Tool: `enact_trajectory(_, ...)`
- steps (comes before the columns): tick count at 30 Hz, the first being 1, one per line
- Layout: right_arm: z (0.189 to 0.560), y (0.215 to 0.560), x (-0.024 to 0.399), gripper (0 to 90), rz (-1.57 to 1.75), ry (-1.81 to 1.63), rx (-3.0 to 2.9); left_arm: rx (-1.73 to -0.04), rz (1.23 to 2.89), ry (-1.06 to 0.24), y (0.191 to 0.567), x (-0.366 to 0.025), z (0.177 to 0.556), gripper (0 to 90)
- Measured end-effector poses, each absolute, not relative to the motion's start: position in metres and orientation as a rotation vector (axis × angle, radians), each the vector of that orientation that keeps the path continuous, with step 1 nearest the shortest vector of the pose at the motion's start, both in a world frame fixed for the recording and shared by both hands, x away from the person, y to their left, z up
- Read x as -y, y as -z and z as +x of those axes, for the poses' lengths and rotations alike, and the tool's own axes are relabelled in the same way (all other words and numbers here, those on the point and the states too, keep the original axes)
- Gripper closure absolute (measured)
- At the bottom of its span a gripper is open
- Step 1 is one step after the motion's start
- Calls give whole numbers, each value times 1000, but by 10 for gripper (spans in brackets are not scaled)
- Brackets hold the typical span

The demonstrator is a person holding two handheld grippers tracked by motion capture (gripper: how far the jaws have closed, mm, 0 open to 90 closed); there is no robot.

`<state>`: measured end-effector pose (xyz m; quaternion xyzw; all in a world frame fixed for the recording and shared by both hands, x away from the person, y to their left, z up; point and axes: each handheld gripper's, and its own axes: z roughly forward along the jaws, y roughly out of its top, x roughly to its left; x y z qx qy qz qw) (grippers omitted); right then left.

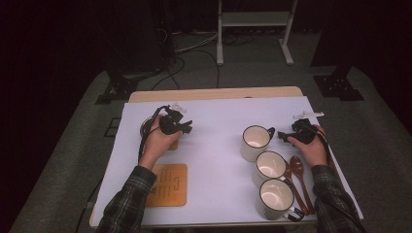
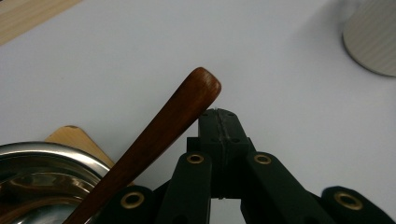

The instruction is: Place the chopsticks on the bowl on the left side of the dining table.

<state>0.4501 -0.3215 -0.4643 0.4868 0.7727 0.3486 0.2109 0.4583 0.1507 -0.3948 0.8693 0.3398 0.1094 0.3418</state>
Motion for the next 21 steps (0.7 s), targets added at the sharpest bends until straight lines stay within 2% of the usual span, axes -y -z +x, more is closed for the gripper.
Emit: enact_trajectory(21, 450, 464, 322, 236, 1357, -971, -2148, -978, 2230, -278, 399, -158, 489, 900)
